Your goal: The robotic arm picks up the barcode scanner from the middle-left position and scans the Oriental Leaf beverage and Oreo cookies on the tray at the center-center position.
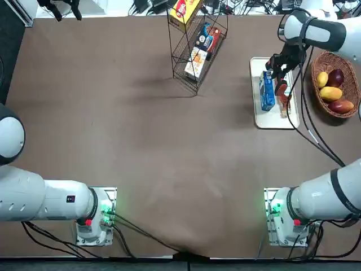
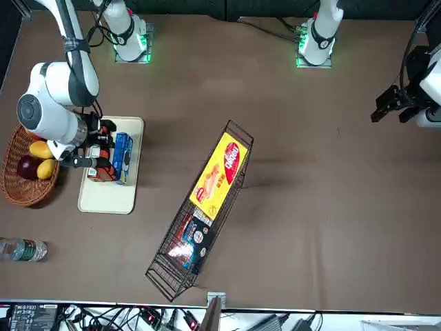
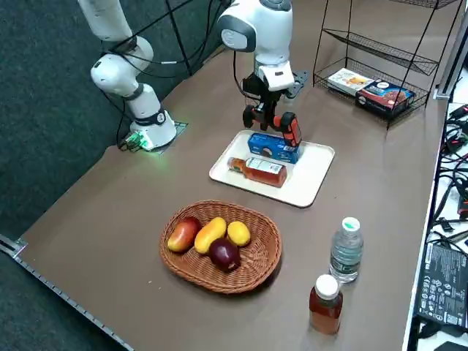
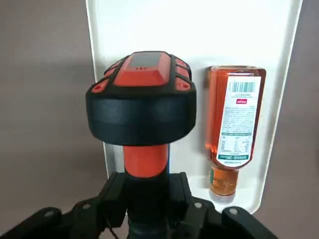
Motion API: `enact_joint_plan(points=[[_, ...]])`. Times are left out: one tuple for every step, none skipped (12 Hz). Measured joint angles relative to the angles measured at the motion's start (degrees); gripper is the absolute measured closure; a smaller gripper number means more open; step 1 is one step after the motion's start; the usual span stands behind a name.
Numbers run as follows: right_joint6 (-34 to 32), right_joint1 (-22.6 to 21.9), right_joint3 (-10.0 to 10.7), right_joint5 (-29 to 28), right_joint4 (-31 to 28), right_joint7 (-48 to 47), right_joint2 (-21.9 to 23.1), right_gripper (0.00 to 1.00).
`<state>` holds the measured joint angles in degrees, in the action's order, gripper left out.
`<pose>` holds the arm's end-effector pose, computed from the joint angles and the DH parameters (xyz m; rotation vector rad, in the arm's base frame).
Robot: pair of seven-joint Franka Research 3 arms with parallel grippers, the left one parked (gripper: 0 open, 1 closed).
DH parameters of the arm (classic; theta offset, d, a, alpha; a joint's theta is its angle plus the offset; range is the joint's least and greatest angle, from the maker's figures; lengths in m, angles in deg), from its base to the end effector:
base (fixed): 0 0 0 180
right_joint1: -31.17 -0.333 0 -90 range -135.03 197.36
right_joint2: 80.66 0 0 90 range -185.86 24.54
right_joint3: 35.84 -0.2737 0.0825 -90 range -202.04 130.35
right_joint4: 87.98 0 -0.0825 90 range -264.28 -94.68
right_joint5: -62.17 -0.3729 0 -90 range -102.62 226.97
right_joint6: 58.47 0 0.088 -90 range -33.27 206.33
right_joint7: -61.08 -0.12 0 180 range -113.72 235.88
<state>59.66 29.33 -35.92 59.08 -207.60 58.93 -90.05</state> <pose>0.5311 0.0213 0.2846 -3.0886 0.0525 0.2964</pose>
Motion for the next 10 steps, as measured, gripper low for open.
enact_joint_plan(points=[[0.0, 0.0, -0.01, 0.0, -0.05, 0.0, 0.0, 0.58], [-0.02, 0.0, -0.05, 0.0, -0.15, 0.0, 0.0, 0.58], [-0.04, 0.0, -0.07, 0.0, -0.34, 0.0, 0.0, 0.58], [-0.04, 0.0, -0.07, 0.0, -0.59, 0.0, 0.0, 0.58], [-0.04, 0.0, -0.08, 0.0, -0.79, 0.0, 0.0, 0.58], [-0.03, 0.0, -0.09, 0.0, -0.91, 0.0, 0.01, 0.58], [-0.02, 0.0, -0.14, 0.0, -0.95, 0.01, 0.01, 0.58], [-0.01, -0.01, -0.24, 0.0, -0.96, 0.01, 0.02, 0.58], [0.01, -0.01, -0.39, 0.0, -0.96, 0.02, 0.02, 0.58], [0.02, -0.04, -0.57, 0.0, -0.96, 0.02, 0.03, 0.58]])
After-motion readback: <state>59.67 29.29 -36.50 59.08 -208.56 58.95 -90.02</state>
